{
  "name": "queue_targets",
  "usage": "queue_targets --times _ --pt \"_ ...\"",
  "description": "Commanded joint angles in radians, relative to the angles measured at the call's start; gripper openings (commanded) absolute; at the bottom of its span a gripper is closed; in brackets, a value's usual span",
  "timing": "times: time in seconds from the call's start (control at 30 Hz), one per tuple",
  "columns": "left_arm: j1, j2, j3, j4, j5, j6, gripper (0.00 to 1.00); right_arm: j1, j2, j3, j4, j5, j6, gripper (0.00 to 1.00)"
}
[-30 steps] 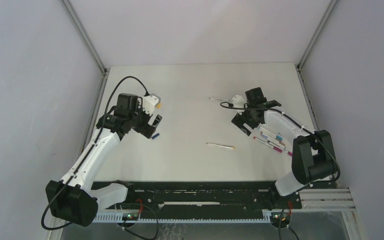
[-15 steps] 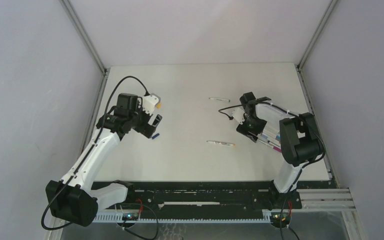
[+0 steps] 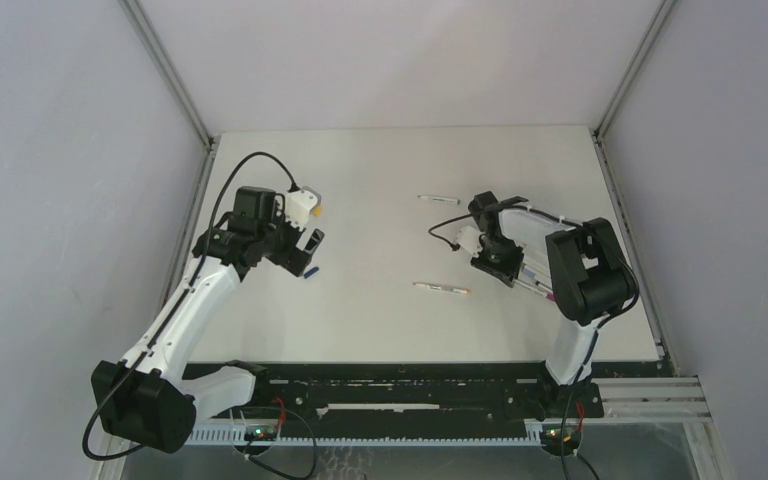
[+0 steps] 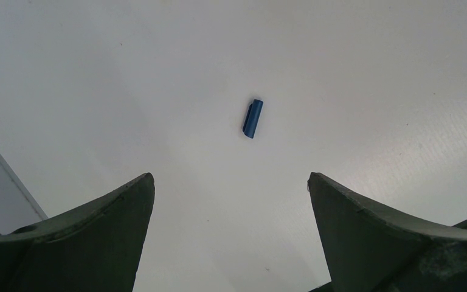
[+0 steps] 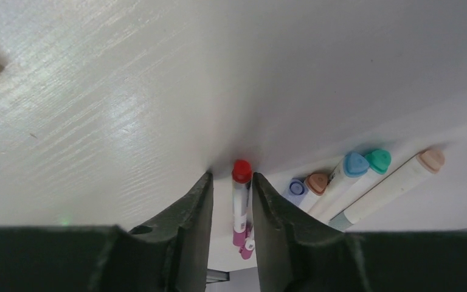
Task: Open the pen caps
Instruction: Pick up the pen from the center of the board.
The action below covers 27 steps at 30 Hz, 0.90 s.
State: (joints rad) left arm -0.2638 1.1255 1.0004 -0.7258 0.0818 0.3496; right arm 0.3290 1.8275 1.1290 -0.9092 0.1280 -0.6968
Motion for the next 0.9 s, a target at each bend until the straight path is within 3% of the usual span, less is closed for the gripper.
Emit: queue_targets --times 0.0,0.17,0.27,0.53,0.87 --pt "0.007 -0.023 -0.022 0.026 0.005 -0.008 1.0 0.003 0.021 0.026 0.011 0.02 0.003 0.25" --pt "0.008 -0.023 -0.022 0.027 0.004 -0.008 1.0 0.015 0.03 0.026 0.021 0.014 0.01 0.06" --pt "0.007 -0.022 -0.022 0.026 0.003 -0.009 1.0 0.028 0.019 0.037 0.017 0.005 0.037 0.0" --pt "0.006 -0.023 -0.02 0.028 0.001 -0.009 1.0 0.051 -0.096 0.097 -0.03 -0.031 0.104 0.0" --pt "0.005 -0.024 0.008 0.04 0.015 -0.017 1.0 0.033 -0.327 0.289 -0.027 -0.134 0.254 0.0"
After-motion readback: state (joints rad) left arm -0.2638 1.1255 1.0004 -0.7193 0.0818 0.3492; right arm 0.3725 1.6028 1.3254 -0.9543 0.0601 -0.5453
